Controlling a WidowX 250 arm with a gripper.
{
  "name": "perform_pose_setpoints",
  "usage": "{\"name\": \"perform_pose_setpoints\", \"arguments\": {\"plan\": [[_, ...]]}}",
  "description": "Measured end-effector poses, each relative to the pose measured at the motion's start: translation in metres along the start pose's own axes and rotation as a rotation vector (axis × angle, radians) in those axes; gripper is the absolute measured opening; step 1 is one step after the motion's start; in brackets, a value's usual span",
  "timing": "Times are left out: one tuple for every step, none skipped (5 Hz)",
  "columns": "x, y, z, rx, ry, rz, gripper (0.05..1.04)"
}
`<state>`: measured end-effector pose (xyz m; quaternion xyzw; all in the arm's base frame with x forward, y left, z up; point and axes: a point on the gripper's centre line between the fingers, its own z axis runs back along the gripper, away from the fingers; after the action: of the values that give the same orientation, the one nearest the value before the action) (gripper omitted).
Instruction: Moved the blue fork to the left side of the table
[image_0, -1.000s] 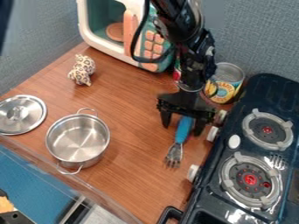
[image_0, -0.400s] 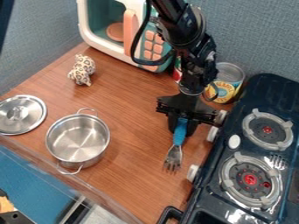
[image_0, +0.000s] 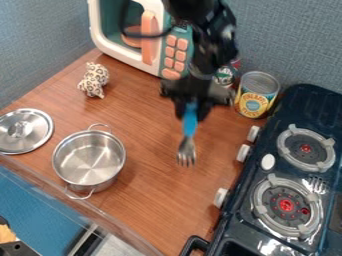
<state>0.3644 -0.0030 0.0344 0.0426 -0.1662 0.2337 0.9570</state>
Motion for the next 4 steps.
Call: {"name": "perform_pose_setpoints", "arguments": {"plan": [[0.022, 0.042, 0.033, 0.050, -0.097, 0.180, 0.405], [0.039, 0.087, 0.055, 0.167, -0.174, 0.370, 0.405], [0.058, 0.133, 0.065, 0.242, -0.206, 0.603, 0.405], [0.086, 0.175, 0.054, 0.298, -0.212, 0.757, 0.405]]}}
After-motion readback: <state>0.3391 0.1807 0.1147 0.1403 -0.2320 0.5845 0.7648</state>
